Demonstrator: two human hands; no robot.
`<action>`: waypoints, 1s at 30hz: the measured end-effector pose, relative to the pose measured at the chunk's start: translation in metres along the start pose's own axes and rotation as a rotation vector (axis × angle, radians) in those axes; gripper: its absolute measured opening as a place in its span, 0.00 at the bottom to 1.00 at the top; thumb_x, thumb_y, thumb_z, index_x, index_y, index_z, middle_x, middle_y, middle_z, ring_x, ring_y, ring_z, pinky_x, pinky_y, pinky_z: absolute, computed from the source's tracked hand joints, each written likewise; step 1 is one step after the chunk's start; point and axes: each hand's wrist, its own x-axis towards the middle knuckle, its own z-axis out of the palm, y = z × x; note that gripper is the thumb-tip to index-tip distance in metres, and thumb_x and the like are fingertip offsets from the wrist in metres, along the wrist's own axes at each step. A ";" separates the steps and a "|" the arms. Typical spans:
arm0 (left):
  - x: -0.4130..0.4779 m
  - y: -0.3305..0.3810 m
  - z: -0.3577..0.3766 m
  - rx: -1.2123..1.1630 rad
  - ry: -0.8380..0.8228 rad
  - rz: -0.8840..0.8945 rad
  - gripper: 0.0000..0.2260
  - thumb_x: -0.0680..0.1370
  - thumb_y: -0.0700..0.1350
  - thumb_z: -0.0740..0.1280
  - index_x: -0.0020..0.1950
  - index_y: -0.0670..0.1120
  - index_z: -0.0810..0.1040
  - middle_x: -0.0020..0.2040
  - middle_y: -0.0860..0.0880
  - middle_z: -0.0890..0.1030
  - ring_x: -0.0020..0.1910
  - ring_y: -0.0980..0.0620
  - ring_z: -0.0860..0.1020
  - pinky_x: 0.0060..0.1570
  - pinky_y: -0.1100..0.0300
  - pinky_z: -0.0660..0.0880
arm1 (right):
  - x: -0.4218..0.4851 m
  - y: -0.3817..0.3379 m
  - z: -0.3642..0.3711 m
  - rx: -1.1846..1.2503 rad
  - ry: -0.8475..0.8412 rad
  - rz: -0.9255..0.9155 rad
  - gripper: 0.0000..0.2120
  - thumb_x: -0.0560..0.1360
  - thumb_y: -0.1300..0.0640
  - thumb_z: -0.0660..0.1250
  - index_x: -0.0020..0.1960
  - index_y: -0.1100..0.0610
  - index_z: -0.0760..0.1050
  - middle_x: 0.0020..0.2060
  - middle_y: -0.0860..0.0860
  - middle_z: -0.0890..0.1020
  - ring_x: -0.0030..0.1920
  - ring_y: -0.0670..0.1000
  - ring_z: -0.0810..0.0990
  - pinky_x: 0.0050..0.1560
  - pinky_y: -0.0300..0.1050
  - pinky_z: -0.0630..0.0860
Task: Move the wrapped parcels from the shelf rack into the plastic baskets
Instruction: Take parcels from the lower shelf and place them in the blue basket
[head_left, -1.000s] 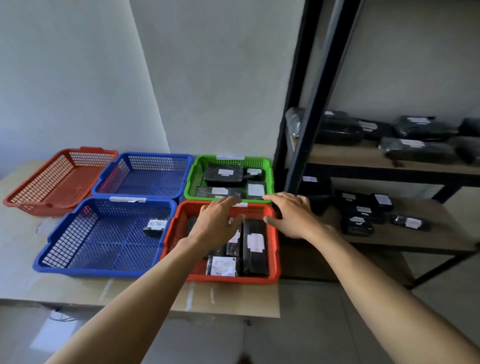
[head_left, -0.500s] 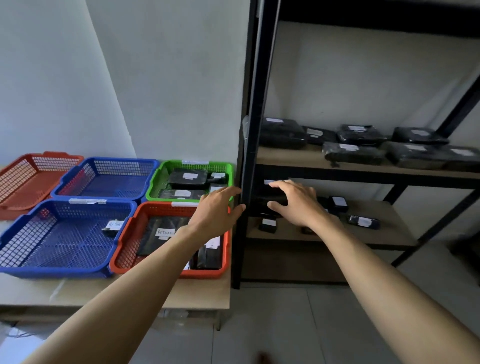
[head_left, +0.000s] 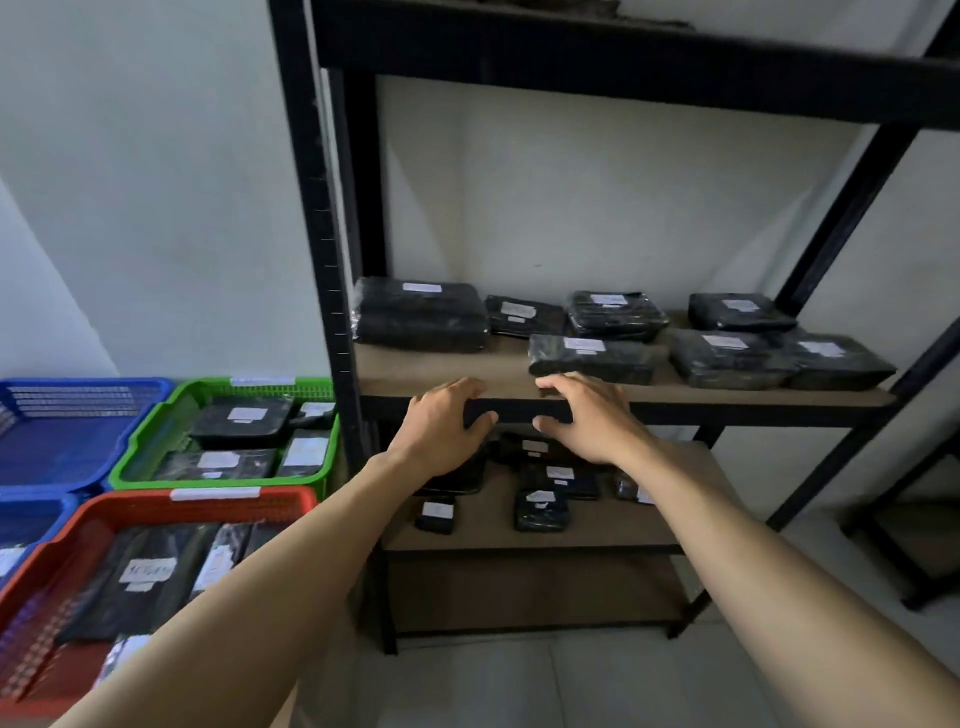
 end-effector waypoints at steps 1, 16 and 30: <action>0.011 0.005 0.008 -0.011 0.002 -0.011 0.19 0.76 0.52 0.67 0.66 0.48 0.74 0.62 0.50 0.78 0.62 0.49 0.75 0.62 0.49 0.70 | 0.007 0.014 -0.002 0.001 -0.008 0.006 0.26 0.76 0.43 0.67 0.72 0.47 0.67 0.69 0.47 0.71 0.70 0.52 0.69 0.66 0.53 0.63; 0.119 0.030 0.073 0.093 -0.093 -0.141 0.20 0.78 0.51 0.64 0.69 0.50 0.67 0.65 0.47 0.76 0.65 0.44 0.72 0.63 0.47 0.62 | 0.122 0.163 -0.005 -0.034 -0.183 0.208 0.33 0.78 0.36 0.57 0.77 0.52 0.58 0.76 0.53 0.62 0.74 0.60 0.61 0.72 0.58 0.57; 0.122 0.021 0.096 0.018 0.031 -0.103 0.19 0.77 0.50 0.66 0.66 0.48 0.69 0.61 0.48 0.77 0.61 0.47 0.74 0.62 0.48 0.63 | 0.112 0.186 0.004 0.098 0.026 -0.049 0.43 0.64 0.29 0.69 0.74 0.47 0.65 0.65 0.50 0.68 0.66 0.54 0.64 0.67 0.54 0.60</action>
